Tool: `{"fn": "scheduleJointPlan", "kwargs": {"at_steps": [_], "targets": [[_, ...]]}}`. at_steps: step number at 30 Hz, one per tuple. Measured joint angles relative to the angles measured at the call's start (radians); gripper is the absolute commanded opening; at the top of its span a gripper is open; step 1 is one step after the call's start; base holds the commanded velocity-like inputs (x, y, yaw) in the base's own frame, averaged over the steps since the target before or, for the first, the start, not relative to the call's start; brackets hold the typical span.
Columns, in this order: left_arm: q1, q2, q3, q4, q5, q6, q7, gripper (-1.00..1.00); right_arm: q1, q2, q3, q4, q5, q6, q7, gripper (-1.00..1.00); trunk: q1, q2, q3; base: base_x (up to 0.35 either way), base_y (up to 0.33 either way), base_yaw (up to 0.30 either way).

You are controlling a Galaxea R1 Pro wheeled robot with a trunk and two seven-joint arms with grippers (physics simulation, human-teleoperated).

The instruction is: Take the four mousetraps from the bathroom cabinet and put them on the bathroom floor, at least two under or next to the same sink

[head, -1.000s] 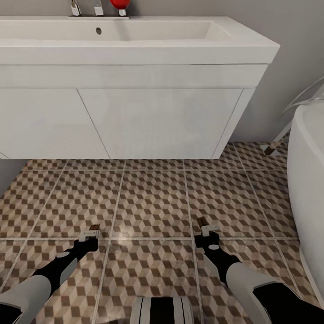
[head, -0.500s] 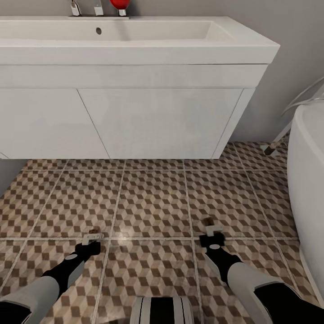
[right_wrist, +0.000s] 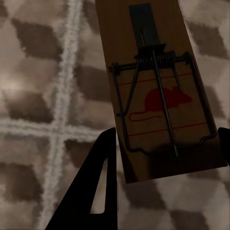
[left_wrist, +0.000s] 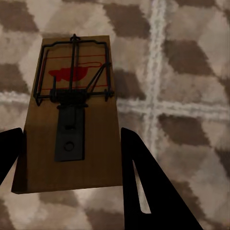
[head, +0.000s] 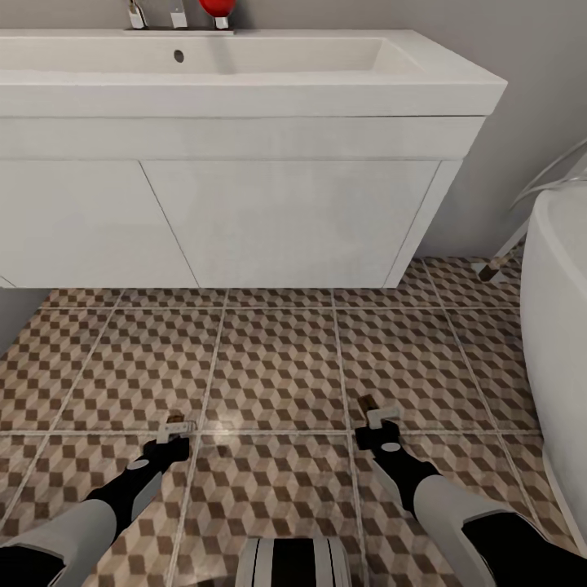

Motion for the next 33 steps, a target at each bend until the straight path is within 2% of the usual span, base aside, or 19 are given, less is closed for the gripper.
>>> {"fn": "scheduleJointPlan", "kwargs": {"at_steps": [17, 24, 30, 33], "targets": [[0.000, 0.000, -0.002, 0.006, -0.004, -0.005, -0.010, -1.00, 0.000, 0.001, -0.003, 0.000, -0.004, -0.007, 0.017, -1.00, 0.000, 0.000, 0.000, 0.000, 0.000, 0.000], [0.000, 0.007, -0.002, 0.005, -0.045, -0.009, -0.087, -1.00, 0.000, 0.005, -0.005, 0.000, -0.003, -0.011, 0.017, -1.00, 0.000, 0.000, 0.000, 0.000, 0.000, 0.000], [0.000, 0.008, -0.001, 0.005, -0.058, -0.011, -0.100, -1.00, 0.000, 0.005, -0.007, 0.000, -0.005, -0.011, 0.029, -1.00, 0.000, 0.000, 0.000, 0.000, 0.000, 0.000], [0.000, 0.008, -0.001, 0.005, -0.059, -0.012, -0.102, -1.00, 0.000, 0.003, -0.006, 0.000, -0.006, -0.004, 0.062, -1.00, 0.000, 0.000, 0.000, 0.000, 0.000, 0.000]]}}
